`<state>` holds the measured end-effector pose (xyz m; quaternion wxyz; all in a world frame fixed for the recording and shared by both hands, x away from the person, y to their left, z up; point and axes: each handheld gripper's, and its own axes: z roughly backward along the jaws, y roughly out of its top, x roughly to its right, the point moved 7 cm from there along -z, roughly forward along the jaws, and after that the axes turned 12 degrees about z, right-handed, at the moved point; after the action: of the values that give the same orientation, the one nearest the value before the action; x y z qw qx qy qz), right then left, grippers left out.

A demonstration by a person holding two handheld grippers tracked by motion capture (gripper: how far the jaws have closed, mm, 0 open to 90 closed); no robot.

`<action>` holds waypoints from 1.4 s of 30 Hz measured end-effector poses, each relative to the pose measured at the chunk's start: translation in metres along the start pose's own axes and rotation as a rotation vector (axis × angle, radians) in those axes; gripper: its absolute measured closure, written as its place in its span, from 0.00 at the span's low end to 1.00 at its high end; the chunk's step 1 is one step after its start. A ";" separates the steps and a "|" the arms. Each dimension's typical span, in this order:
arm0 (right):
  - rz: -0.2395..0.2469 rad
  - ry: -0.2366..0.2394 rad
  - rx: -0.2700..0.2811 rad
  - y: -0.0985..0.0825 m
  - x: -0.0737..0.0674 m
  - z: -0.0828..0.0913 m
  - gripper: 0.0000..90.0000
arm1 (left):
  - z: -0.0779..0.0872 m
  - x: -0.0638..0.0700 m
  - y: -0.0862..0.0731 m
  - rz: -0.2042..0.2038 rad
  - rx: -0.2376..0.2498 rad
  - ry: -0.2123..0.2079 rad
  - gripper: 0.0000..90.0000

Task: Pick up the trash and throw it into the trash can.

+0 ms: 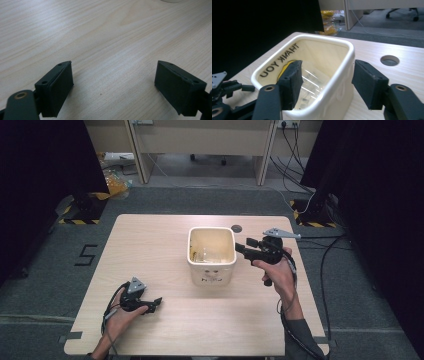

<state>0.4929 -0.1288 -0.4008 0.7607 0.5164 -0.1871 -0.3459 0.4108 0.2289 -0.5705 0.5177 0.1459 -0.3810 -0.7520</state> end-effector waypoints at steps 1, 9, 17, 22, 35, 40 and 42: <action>0.005 -0.008 -0.006 -0.002 0.001 0.003 0.44 | 0.000 0.000 0.000 0.000 0.000 0.000 0.16; 0.023 -0.044 -0.010 -0.015 0.002 0.020 0.39 | 0.000 0.000 0.000 0.000 0.000 0.000 0.16; 0.030 -0.075 -0.020 -0.034 0.000 0.034 0.35 | 0.000 0.000 0.000 0.000 0.000 0.000 0.16; 0.029 -0.087 -0.023 -0.046 -0.001 0.040 0.34 | 0.000 0.000 0.000 0.000 0.000 0.000 0.16; 0.027 -0.116 -0.043 -0.075 -0.004 0.048 0.31 | 0.000 0.000 0.000 0.000 0.000 0.000 0.16; 0.024 -0.125 -0.053 -0.085 -0.007 0.050 0.27 | 0.000 0.000 0.000 0.000 0.000 0.000 0.16; 0.016 -0.126 -0.052 -0.089 -0.008 0.051 0.25 | 0.000 0.000 0.000 0.000 0.000 0.000 0.16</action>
<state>0.4246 -0.1769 -0.4616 0.7634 0.4721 -0.2295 -0.3764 0.4108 0.2289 -0.5705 0.5175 0.1459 -0.3811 -0.7521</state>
